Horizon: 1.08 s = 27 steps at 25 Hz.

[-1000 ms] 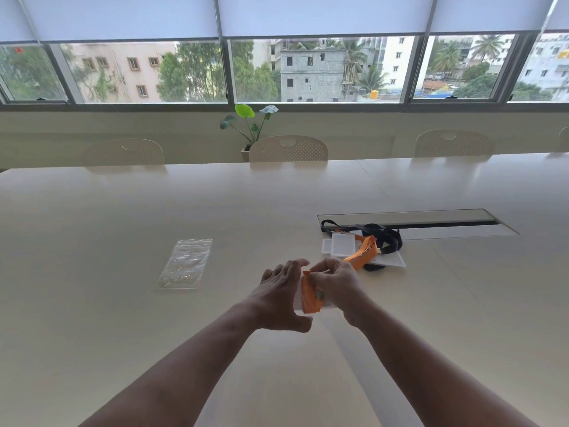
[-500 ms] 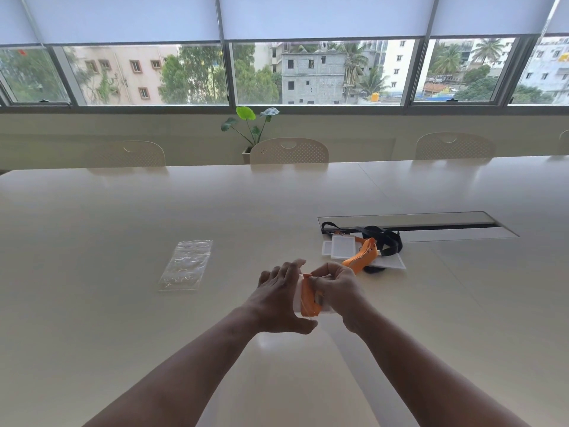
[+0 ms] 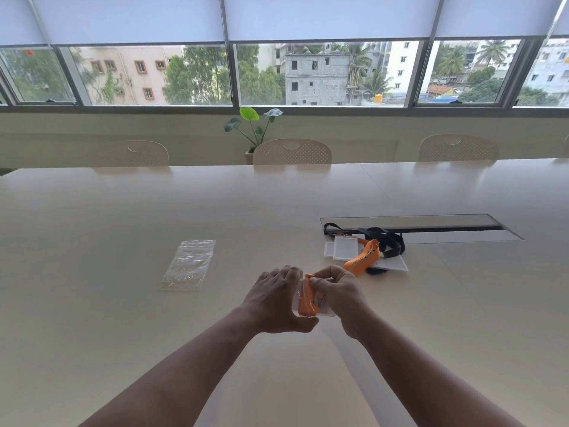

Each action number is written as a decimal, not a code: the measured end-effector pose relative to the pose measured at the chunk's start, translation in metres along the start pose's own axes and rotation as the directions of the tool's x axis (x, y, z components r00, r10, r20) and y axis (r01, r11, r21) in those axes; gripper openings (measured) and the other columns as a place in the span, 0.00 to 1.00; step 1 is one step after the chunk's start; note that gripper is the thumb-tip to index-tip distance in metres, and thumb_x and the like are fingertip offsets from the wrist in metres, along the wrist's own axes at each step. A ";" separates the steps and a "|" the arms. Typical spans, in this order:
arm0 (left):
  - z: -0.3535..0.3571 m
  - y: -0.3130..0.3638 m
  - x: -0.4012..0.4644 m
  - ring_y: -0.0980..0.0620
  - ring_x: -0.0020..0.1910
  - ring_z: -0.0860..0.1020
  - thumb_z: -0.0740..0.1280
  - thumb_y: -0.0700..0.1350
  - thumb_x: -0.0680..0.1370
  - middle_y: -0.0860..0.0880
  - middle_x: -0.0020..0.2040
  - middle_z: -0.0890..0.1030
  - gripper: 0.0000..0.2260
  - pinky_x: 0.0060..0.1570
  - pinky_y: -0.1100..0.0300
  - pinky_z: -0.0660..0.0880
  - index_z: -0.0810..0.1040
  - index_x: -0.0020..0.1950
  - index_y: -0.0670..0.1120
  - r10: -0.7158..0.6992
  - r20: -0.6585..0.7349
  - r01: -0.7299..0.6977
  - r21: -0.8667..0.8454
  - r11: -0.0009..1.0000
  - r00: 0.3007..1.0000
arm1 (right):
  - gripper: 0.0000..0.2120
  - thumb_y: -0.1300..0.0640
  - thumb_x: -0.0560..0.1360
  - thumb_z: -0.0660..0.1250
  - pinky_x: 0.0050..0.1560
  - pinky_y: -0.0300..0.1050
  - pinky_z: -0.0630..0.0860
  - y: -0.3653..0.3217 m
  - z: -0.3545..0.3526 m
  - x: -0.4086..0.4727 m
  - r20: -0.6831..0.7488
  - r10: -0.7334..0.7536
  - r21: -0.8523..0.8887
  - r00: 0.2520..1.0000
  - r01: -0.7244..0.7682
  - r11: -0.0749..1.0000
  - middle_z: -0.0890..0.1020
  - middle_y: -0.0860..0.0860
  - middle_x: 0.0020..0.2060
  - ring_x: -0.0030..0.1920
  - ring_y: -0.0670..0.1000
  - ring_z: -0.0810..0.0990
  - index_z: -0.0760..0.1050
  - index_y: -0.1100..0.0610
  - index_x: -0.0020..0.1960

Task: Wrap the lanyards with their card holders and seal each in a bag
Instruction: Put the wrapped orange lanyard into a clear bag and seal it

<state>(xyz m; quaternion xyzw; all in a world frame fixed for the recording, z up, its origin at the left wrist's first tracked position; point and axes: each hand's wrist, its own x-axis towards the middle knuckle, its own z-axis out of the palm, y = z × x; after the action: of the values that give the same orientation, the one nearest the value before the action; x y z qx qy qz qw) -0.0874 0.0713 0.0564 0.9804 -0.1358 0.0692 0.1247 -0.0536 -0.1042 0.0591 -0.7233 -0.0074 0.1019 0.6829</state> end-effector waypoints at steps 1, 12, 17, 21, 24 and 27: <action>-0.001 0.000 0.000 0.50 0.59 0.74 0.66 0.76 0.63 0.52 0.63 0.73 0.42 0.62 0.52 0.71 0.63 0.68 0.51 0.005 0.004 -0.005 0.009 1.000 1.000 | 0.03 0.56 0.78 0.72 0.34 0.38 0.78 0.000 0.000 0.000 0.009 0.000 -0.010 1.000 0.000 1.000 0.84 0.52 0.40 0.37 0.46 0.83 0.81 0.55 0.47; -0.008 0.000 0.001 0.50 0.57 0.73 0.68 0.75 0.62 0.54 0.60 0.73 0.41 0.60 0.53 0.69 0.65 0.65 0.52 0.015 0.060 -0.015 0.002 1.000 0.998 | 0.07 0.60 0.76 0.73 0.37 0.44 0.81 0.001 -0.006 0.006 0.145 0.028 0.020 0.989 -0.031 0.999 0.85 0.53 0.38 0.37 0.50 0.85 0.82 0.50 0.41; -0.010 0.000 0.001 0.51 0.60 0.71 0.69 0.74 0.60 0.54 0.62 0.72 0.43 0.61 0.54 0.65 0.63 0.67 0.52 0.017 0.084 -0.016 -0.021 1.000 0.996 | 0.09 0.62 0.74 0.74 0.36 0.46 0.81 0.003 -0.008 0.009 0.177 0.053 -0.012 0.983 -0.052 0.999 0.84 0.51 0.36 0.36 0.49 0.84 0.82 0.50 0.39; -0.011 -0.001 0.000 0.52 0.60 0.71 0.70 0.74 0.60 0.55 0.63 0.72 0.44 0.61 0.56 0.63 0.63 0.68 0.53 0.022 0.074 -0.019 -0.041 0.999 0.997 | 0.09 0.63 0.74 0.73 0.38 0.47 0.81 0.005 -0.011 0.011 0.215 0.023 0.016 0.976 -0.027 0.999 0.84 0.51 0.37 0.37 0.49 0.83 0.83 0.51 0.40; -0.012 -0.002 -0.001 0.52 0.61 0.71 0.70 0.74 0.60 0.55 0.64 0.72 0.44 0.61 0.57 0.62 0.63 0.68 0.53 0.029 0.071 -0.026 -0.042 0.999 0.997 | 0.08 0.64 0.74 0.72 0.38 0.45 0.80 0.006 -0.013 0.011 0.240 -0.022 0.032 0.971 0.015 0.999 0.84 0.53 0.37 0.37 0.49 0.82 0.84 0.53 0.41; -0.012 -0.002 -0.001 0.52 0.61 0.71 0.70 0.74 0.60 0.55 0.64 0.72 0.44 0.60 0.58 0.61 0.63 0.68 0.53 0.028 0.071 -0.024 -0.054 0.998 0.997 | 0.08 0.67 0.76 0.69 0.35 0.39 0.78 0.008 -0.015 0.011 0.291 -0.083 0.035 0.953 0.076 0.996 0.85 0.54 0.39 0.37 0.48 0.82 0.84 0.56 0.44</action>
<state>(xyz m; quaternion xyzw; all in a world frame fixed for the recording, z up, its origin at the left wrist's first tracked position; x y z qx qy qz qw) -0.0890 0.0768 0.0673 0.9767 -0.1548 0.0319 0.1449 -0.0414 -0.1180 0.0509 -0.6913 -0.1361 0.1801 0.6864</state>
